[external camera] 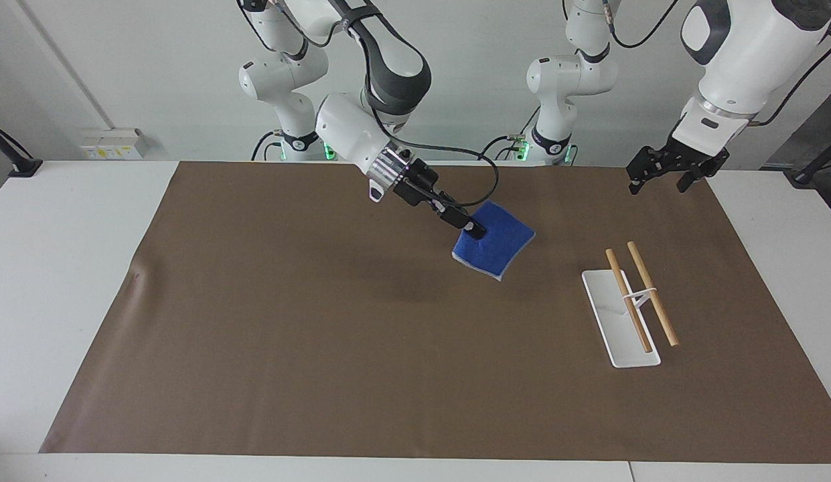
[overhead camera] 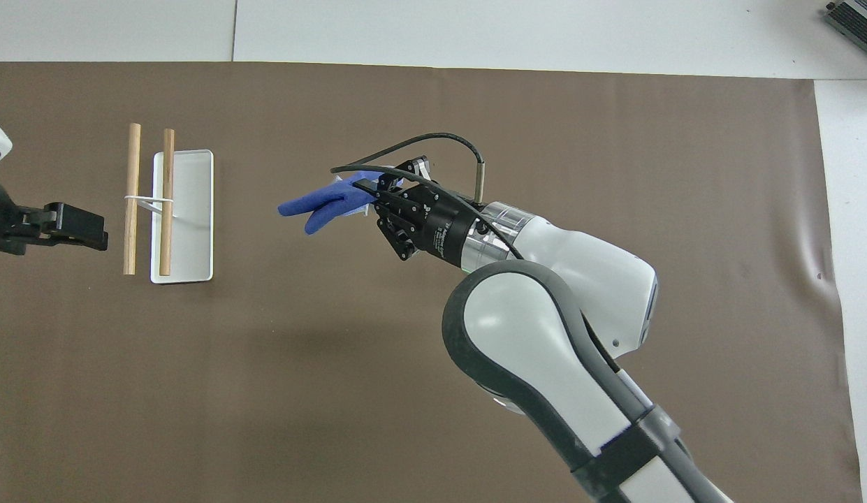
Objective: Right arm passes towel to left arm to hang
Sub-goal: 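Hold the towel with the right gripper while the left gripper approaches it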
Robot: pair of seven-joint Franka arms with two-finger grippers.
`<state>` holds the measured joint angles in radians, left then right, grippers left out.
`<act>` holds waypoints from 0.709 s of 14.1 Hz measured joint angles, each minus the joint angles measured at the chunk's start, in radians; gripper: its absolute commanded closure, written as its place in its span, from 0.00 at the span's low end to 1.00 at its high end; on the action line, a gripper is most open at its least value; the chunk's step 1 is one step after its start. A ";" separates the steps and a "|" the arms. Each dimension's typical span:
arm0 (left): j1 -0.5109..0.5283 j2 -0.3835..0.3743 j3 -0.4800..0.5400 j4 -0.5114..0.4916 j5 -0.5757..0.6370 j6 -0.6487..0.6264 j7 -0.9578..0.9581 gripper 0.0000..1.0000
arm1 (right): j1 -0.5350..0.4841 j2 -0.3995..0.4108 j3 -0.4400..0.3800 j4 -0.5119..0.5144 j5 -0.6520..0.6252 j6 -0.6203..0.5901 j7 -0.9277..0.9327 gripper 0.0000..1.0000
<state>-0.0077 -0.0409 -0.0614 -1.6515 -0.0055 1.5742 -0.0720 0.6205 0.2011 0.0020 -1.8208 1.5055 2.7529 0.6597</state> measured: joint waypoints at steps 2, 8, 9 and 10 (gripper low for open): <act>0.000 0.000 0.000 -0.002 0.000 0.000 -0.023 0.00 | 0.000 0.006 0.000 0.007 0.002 0.000 0.000 1.00; -0.016 -0.028 -0.017 -0.120 -0.015 0.173 -0.339 0.00 | 0.001 0.007 0.000 0.009 0.002 0.000 0.000 1.00; -0.019 -0.037 -0.020 -0.144 -0.041 0.198 -0.397 0.00 | 0.001 0.007 0.000 0.010 0.002 0.000 0.000 1.00; -0.021 -0.044 -0.021 -0.158 -0.078 0.209 -0.450 0.00 | 0.001 0.008 0.000 0.010 0.002 0.000 0.000 1.00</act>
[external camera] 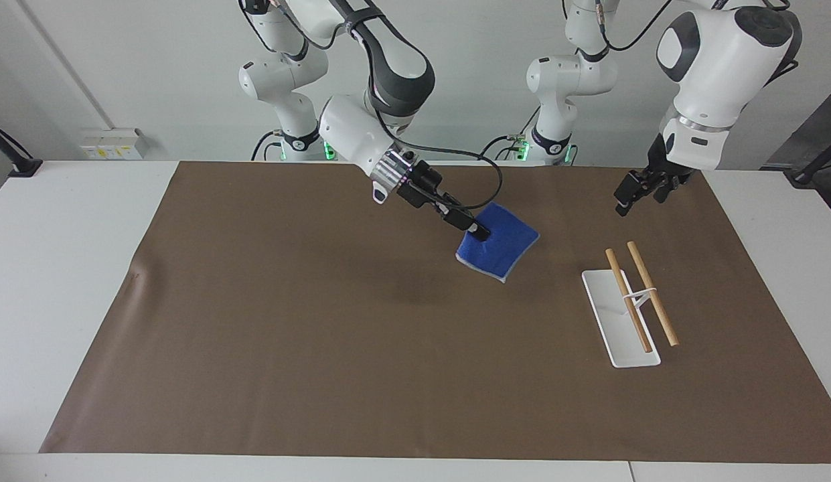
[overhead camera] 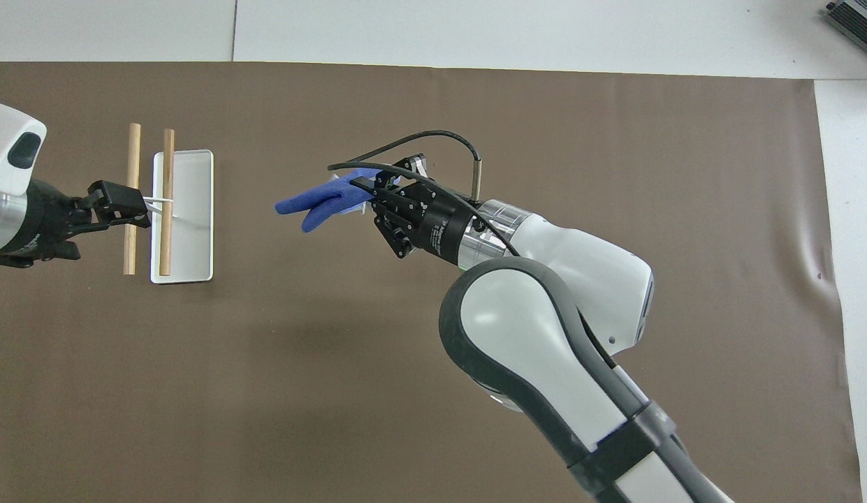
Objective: Right arm passes towel to left arm to hang
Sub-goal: 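Hold the towel with the right gripper while the left gripper approaches it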
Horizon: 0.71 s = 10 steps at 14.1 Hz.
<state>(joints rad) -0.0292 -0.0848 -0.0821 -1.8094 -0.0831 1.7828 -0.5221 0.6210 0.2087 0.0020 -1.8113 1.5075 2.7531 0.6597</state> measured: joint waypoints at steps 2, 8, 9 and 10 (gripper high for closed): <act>0.000 -0.012 0.002 -0.014 -0.075 0.013 -0.129 0.00 | 0.000 0.000 0.000 0.000 0.000 0.000 0.000 1.00; 0.000 -0.021 0.004 -0.054 -0.260 0.150 -0.520 0.00 | 0.000 0.002 0.000 0.000 0.000 0.008 0.000 1.00; -0.001 -0.022 0.004 -0.057 -0.291 0.163 -0.551 0.00 | 0.000 0.002 0.000 0.000 0.000 0.010 0.000 1.00; -0.001 -0.023 0.002 -0.063 -0.310 0.185 -0.587 0.00 | 0.000 0.003 0.000 0.000 0.000 0.010 0.000 1.00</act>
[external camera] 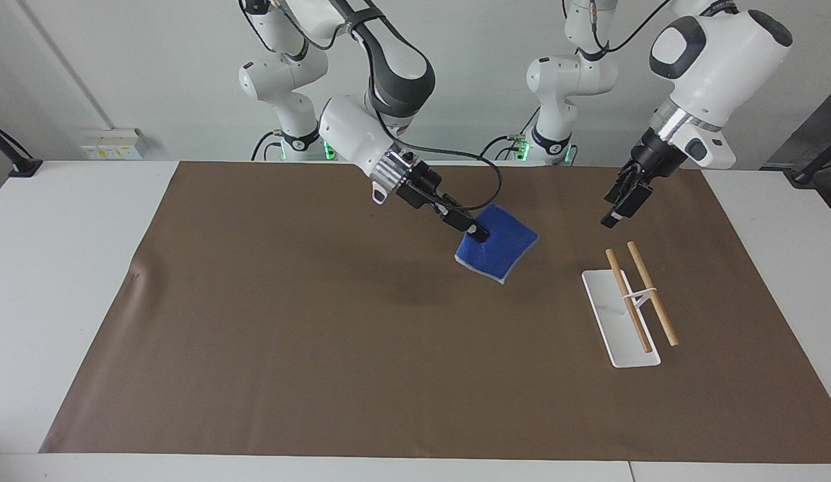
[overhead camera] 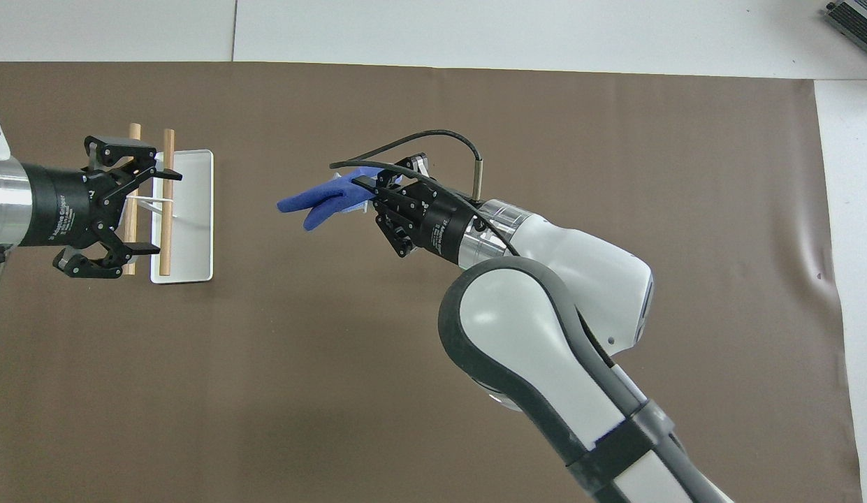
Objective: Right arm passes towel to left arm to hang
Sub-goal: 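Hold the towel with the right gripper while the left gripper approaches it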
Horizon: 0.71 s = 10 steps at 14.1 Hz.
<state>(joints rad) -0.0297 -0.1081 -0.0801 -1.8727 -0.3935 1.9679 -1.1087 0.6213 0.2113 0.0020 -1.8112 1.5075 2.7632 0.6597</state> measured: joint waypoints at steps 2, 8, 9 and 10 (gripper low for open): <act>0.000 -0.008 -0.017 -0.029 -0.016 0.055 -0.095 0.00 | 0.000 0.001 0.000 0.000 0.000 0.001 0.000 1.00; -0.003 -0.053 -0.125 -0.137 -0.020 0.191 -0.331 0.00 | 0.000 0.001 0.000 0.000 0.000 0.001 0.000 1.00; -0.003 -0.056 -0.140 -0.144 -0.021 0.208 -0.358 0.00 | 0.000 0.001 0.000 0.000 0.000 0.001 0.000 1.00; -0.003 -0.058 -0.154 -0.151 -0.021 0.229 -0.384 0.00 | 0.000 0.001 0.000 0.000 0.000 0.001 0.000 1.00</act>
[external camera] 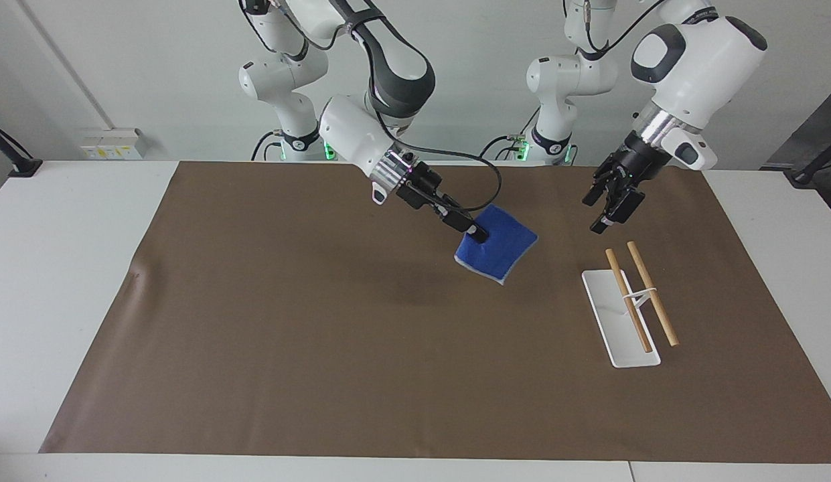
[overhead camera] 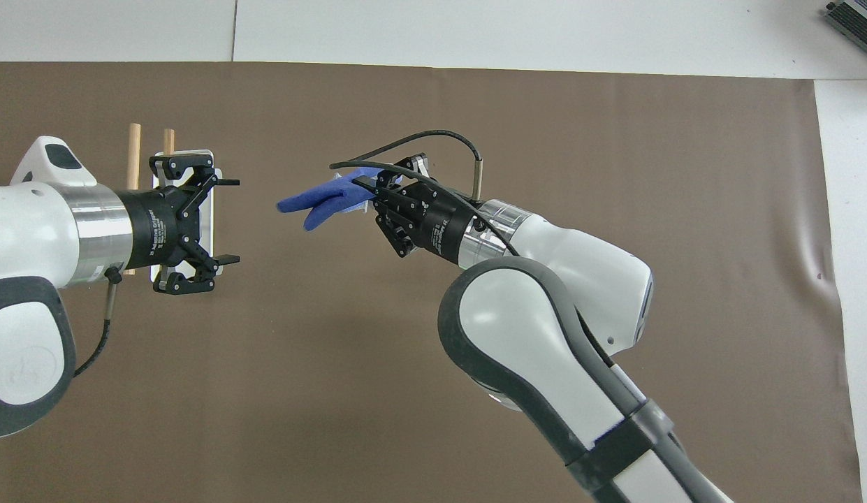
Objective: Right arm passes towel to left arm to hang
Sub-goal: 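Hold the towel with the right gripper while the left gripper approaches it, then close the left gripper on the towel beside the right gripper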
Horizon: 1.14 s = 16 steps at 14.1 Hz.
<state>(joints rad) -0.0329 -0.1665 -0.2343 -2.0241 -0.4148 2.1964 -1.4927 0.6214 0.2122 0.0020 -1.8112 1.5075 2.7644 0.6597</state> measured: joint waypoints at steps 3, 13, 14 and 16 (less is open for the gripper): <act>0.000 -0.001 -0.043 -0.032 -0.001 0.092 -0.057 0.00 | 0.000 0.000 0.000 0.000 0.000 0.000 0.000 1.00; -0.001 0.026 -0.128 -0.086 -0.038 0.312 -0.161 0.00 | 0.000 0.000 0.000 0.001 0.000 0.000 0.000 1.00; -0.001 0.036 -0.133 -0.088 -0.038 0.334 -0.163 0.00 | 0.000 0.000 0.000 0.001 0.000 0.000 0.000 1.00; -0.001 0.059 -0.139 -0.088 -0.038 0.370 -0.164 0.04 | 0.000 0.000 0.000 0.001 0.000 0.000 0.000 1.00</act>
<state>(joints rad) -0.0341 -0.1079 -0.3736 -2.1125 -0.4530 2.5668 -1.6567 0.6214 0.2123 0.0020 -1.8102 1.5076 2.7644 0.6597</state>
